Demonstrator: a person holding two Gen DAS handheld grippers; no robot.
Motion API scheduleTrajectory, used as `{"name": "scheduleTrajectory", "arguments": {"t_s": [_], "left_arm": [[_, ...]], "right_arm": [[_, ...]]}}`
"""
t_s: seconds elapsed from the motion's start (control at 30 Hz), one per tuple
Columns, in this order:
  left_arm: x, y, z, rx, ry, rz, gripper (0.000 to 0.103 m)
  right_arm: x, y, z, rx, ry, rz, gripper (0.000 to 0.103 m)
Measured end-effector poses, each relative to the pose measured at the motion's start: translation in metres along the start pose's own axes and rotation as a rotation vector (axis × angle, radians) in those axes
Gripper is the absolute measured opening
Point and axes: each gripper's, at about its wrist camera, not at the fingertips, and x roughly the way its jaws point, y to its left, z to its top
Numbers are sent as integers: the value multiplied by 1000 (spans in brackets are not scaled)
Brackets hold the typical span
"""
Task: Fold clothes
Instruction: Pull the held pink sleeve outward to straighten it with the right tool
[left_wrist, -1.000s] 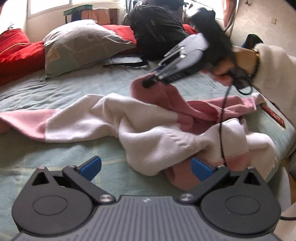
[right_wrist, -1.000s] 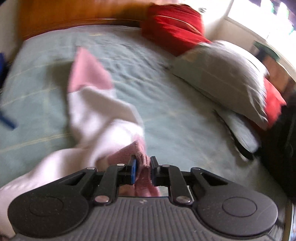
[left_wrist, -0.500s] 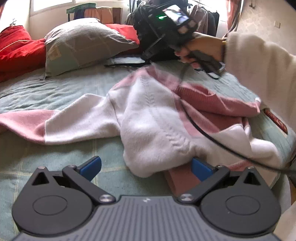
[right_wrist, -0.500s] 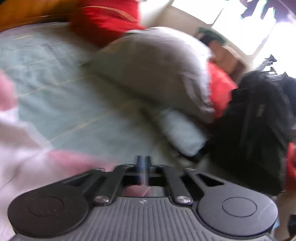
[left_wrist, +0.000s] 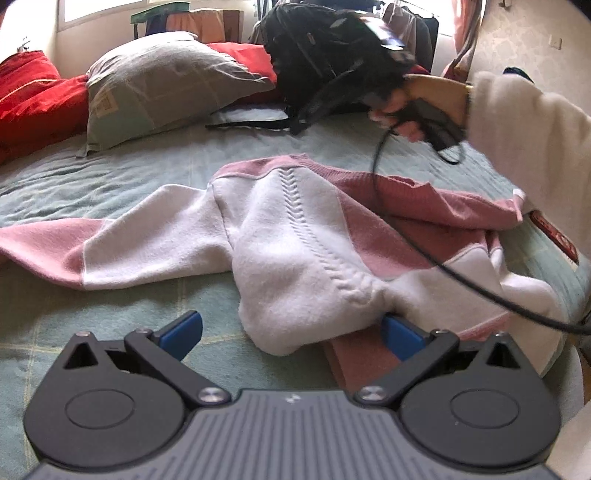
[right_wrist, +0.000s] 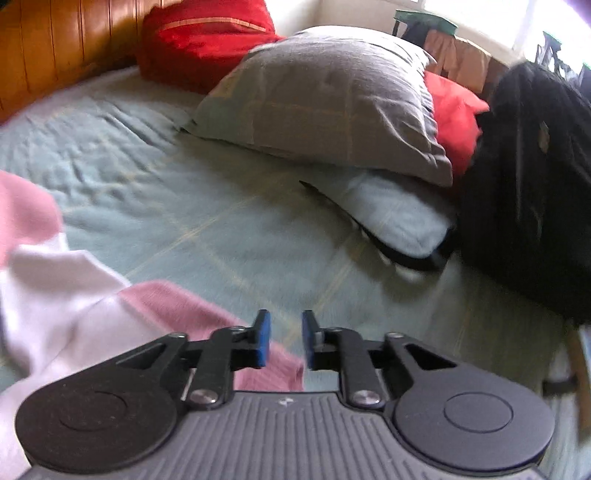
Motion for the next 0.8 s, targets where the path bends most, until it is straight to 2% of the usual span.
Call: {"name": "scheduleTrajectory", "arguments": {"t_s": [0.1, 0.17, 0.3, 0.43, 0.63, 0.7, 0.77, 0.8], "left_arm": [[-3, -7, 0, 2, 0, 24, 102], [-8, -11, 1, 7, -8, 40, 102], [-19, -14, 1, -3, -18, 66, 102], [-30, -15, 0, -33, -17, 67, 102], [-29, -26, -1, -55, -5, 64, 102], [-28, -31, 1, -47, -4, 63, 102], [-27, -36, 4, -38, -2, 66, 102], [-26, -38, 5, -33, -1, 68, 102]], "right_arm": [[-31, -19, -29, 50, -12, 22, 36], [-53, -31, -51, 76, -21, 20, 46], [-93, -52, -98, 127, -41, 12, 51], [-125, -55, -144, 140, -47, 96, 66], [-118, -43, -181, 102, 24, 118, 66], [-112, -46, -187, 131, 40, 137, 57], [-110, -46, -189, 134, 41, 144, 20], [-111, -46, -188, 133, 33, 128, 15]]}}
